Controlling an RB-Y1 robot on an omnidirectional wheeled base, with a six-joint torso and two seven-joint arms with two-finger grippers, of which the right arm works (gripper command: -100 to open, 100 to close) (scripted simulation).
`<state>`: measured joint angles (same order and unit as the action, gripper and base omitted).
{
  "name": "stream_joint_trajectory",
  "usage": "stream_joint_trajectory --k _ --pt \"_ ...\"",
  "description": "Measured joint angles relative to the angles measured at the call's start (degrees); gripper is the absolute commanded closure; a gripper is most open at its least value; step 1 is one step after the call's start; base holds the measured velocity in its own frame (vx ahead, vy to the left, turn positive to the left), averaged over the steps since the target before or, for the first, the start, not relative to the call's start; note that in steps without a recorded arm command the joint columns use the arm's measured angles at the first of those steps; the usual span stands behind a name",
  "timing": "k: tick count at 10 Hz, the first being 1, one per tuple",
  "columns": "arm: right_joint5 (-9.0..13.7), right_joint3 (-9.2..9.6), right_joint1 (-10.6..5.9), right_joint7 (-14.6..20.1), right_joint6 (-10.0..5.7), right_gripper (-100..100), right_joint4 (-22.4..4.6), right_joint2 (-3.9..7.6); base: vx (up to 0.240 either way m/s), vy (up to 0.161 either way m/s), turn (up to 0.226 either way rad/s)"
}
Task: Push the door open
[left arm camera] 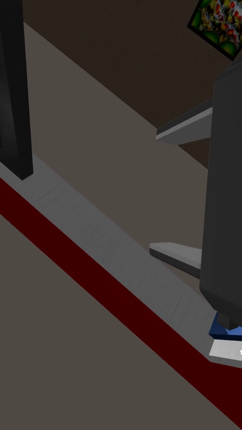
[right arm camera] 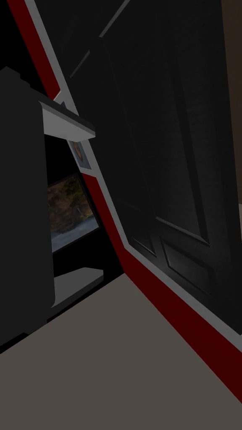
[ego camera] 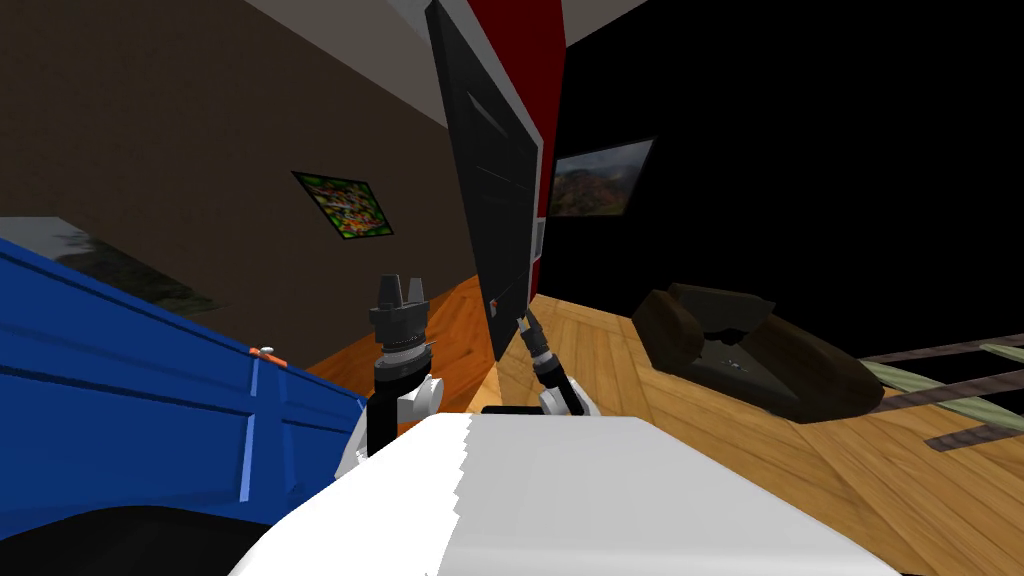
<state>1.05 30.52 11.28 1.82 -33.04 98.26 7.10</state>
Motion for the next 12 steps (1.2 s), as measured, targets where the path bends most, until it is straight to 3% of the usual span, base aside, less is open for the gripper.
stream_joint_trajectory --k 8,12 --pt "0.2 7.7 -3.7 1.5 -3.13 -100 -10.1 1.4 0.099 -0.02 -0.019" --pt "0.4 11.31 -6.02 2.4 -3.74 -100 -14.5 1.89 0.1 -0.019 -0.016"
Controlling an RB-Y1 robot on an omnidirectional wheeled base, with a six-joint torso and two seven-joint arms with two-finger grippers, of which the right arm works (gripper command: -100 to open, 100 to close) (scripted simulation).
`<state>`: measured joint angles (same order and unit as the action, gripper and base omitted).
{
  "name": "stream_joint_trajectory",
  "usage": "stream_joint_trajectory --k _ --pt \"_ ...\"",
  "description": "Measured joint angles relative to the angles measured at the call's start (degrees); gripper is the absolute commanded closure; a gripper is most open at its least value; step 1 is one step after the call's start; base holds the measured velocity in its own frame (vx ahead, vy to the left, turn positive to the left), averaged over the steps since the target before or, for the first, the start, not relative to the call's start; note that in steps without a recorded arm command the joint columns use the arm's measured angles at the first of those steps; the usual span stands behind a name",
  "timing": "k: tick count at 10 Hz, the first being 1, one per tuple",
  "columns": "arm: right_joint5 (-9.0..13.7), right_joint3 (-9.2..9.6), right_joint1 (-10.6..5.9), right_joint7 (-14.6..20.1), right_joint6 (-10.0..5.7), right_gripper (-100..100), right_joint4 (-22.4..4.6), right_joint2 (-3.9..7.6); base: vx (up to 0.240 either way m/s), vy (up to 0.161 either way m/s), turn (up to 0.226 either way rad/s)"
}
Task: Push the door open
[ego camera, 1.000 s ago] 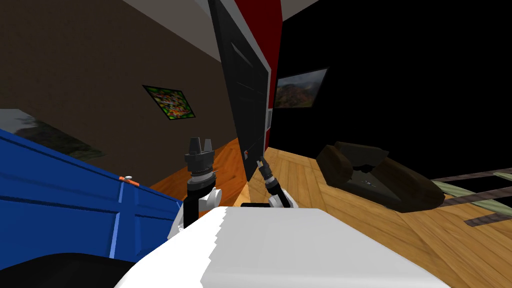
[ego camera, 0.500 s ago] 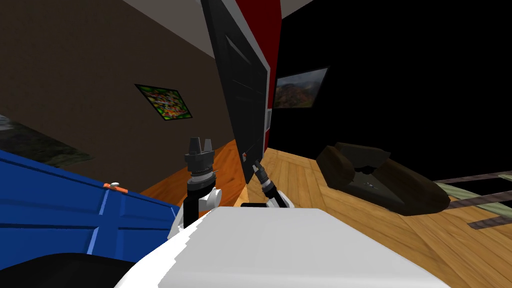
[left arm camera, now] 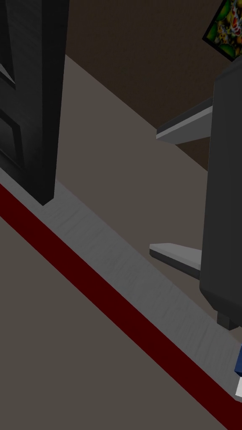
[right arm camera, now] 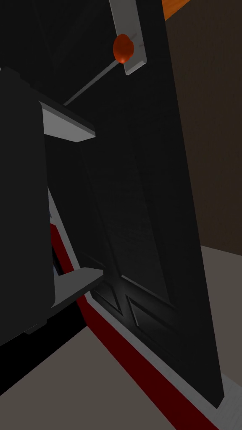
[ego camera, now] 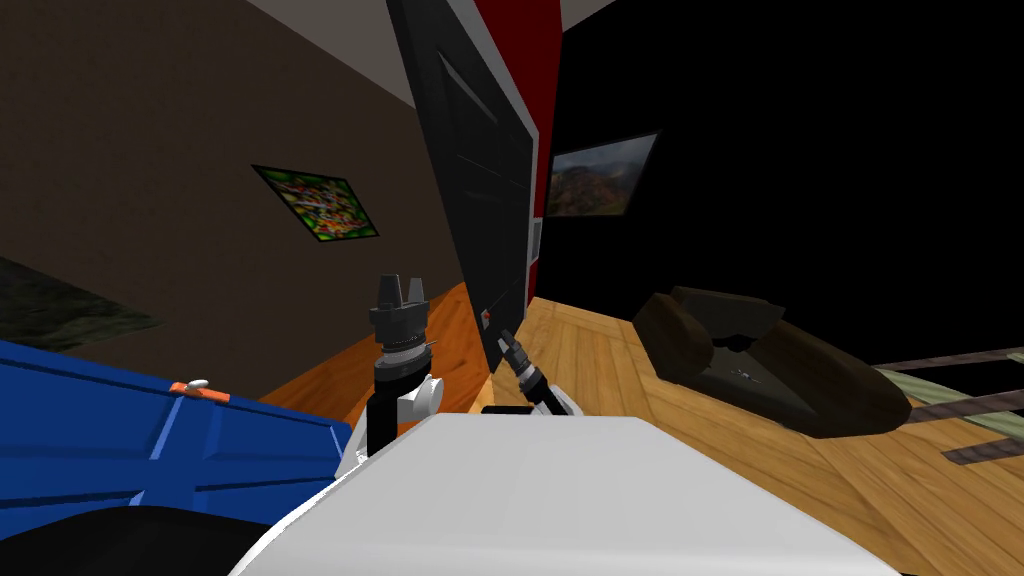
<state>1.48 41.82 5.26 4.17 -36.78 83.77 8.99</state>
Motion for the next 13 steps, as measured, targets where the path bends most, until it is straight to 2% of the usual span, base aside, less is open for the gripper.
stream_joint_trajectory --k 2,4,7,10,13 --pt "0.1 1.86 -0.88 0.4 -1.15 -100 -2.8 0.33 0.125 -0.02 -0.023" --pt "0.1 4.61 -1.73 0.7 -1.8 -100 -5.4 0.78 0.149 -0.016 -0.018" --pt "0.3 7.15 -3.52 1.6 -2.46 -100 -8.8 1.34 0.093 -0.013 -0.017" --pt "0.3 9.69 -4.59 2.0 -3.25 -100 -11.7 1.74 0.094 -0.018 -0.014" --pt "0.5 12.66 -6.57 2.7 -4.74 -100 -16.6 1.81 0.145 -0.01 -0.022"
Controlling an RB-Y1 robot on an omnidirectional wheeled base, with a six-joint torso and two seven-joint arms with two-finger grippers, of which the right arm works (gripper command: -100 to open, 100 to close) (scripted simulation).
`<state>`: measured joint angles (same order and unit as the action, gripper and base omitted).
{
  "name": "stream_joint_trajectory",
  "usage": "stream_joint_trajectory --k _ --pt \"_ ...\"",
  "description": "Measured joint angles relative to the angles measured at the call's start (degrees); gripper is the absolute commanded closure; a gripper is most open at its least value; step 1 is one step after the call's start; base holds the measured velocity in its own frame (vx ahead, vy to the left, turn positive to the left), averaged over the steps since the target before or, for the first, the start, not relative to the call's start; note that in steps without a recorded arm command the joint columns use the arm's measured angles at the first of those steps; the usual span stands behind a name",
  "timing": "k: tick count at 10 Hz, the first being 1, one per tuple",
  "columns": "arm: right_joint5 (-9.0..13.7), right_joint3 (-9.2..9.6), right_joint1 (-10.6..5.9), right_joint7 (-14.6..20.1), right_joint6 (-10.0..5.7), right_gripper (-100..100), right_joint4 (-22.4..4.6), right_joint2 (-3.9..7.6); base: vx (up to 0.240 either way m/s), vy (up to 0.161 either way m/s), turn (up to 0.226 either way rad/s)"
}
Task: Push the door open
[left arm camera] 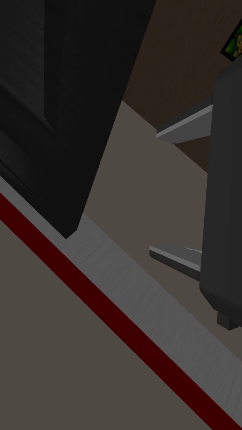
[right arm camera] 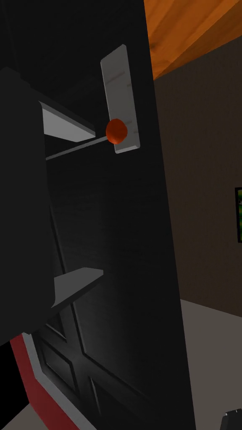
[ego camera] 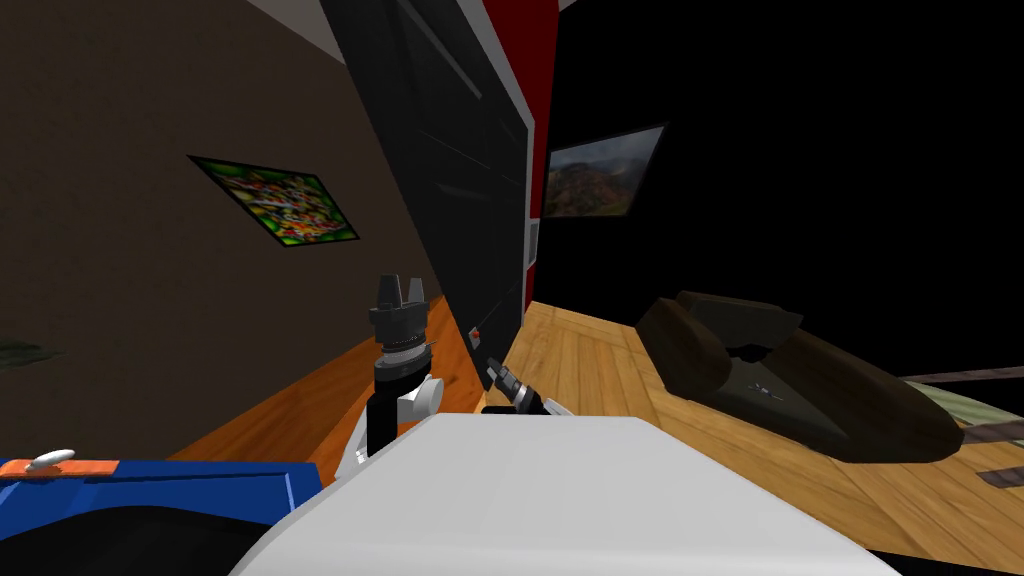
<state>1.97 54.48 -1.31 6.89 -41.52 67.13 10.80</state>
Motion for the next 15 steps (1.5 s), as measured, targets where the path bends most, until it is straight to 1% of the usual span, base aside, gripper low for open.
stream_joint_trajectory --k 2,3,4,5,7,8,9,11,12,15 --pt "0.1 2.45 -1.2 0.6 -0.79 -100 -2.8 0.53 0.213 -0.009 -0.024" --pt "0.2 3.77 -1.73 1.0 -0.68 -100 -3.4 1.18 0.172 -0.006 -0.014" --pt "0.2 4.72 -2.01 1.1 -0.84 -100 -4.3 1.4 0.103 -0.006 -0.01" --pt "0.2 5.38 -2.35 1.2 -1.19 -100 -5.4 1.34 0.129 -0.002 -0.019" --pt "0.3 7.23 -3.61 1.6 -2.33 -100 -8.9 1.02 0.156 -0.016 -0.021" --pt "0.3 8.32 -4.12 1.8 -2.58 -100 -9.9 1.34 0.17 0.008 -0.011" --pt "0.3 9.25 -4.42 2.0 -2.78 -100 -10.9 1.43 0.173 0.022 0.013" --pt "0.4 10.78 -5.25 2.4 -2.96 -100 -12.4 1.81 0.141 -0.008 -0.019" --pt "0.4 10.86 -5.28 2.4 -2.99 -100 -12.5 1.83 0.049 0.101 0.058" --pt "0.3 10.41 -5.12 2.1 -2.93 -100 -13.2 1.08 0.099 0.191 0.023"
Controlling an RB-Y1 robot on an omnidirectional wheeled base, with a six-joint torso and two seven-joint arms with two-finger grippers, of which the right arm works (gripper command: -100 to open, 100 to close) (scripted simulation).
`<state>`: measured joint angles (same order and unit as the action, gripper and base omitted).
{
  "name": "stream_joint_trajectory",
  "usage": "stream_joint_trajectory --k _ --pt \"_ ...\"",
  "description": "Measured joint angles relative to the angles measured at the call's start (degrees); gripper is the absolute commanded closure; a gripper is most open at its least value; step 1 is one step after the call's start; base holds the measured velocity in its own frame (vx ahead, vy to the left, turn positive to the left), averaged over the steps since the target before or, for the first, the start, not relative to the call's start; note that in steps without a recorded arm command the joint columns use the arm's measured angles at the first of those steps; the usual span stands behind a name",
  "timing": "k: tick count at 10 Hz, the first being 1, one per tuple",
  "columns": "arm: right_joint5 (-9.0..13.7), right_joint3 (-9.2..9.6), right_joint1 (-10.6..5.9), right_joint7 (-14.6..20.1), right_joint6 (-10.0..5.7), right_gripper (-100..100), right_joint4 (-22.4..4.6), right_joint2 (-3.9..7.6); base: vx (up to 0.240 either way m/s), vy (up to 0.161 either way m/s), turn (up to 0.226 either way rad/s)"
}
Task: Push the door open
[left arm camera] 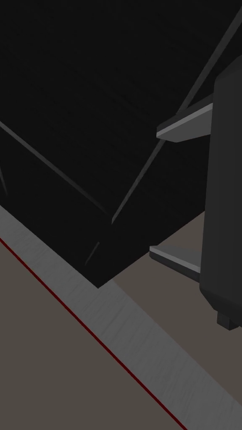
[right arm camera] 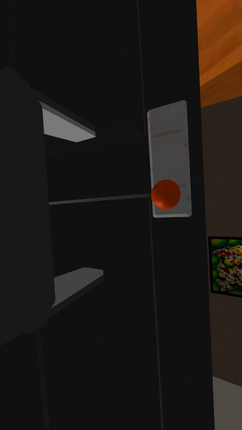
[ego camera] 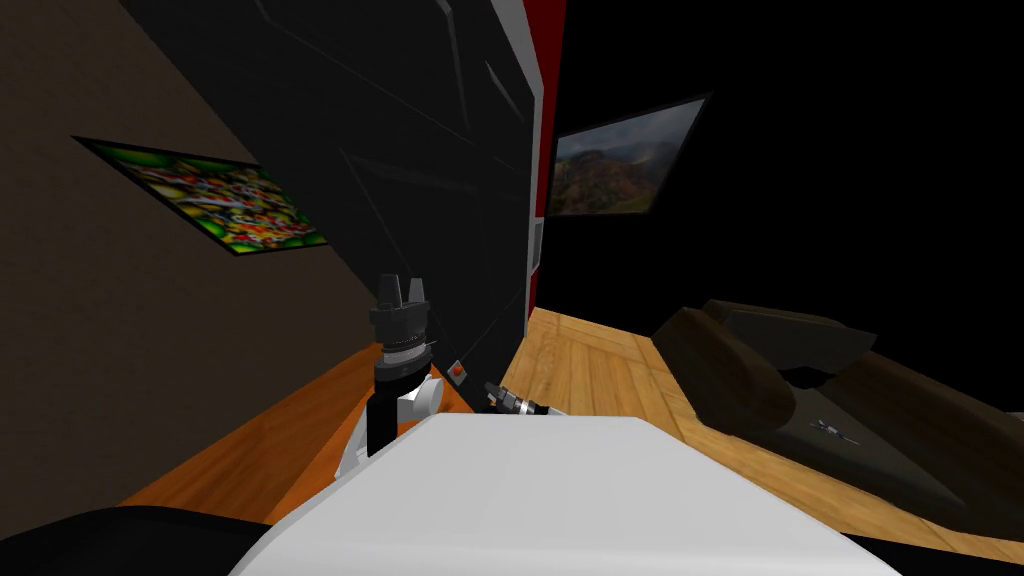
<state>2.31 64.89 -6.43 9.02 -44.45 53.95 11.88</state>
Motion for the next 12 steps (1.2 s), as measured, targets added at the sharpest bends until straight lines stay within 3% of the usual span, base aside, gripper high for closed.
stream_joint_trajectory --k 6,7,12 --pt "-0.2 -1.16 0.3 -0.6 0.08 -100 -1.9 -1.97 0.079 0.162 0.03" --pt "-0.2 -1.18 0.29 -0.6 0.08 100 -1.9 -2.02 -0.002 -0.009 0.004" --pt "-0.2 -1.16 0.3 -0.6 0.08 100 -1.9 -1.96 -0.006 -0.015 0.001"
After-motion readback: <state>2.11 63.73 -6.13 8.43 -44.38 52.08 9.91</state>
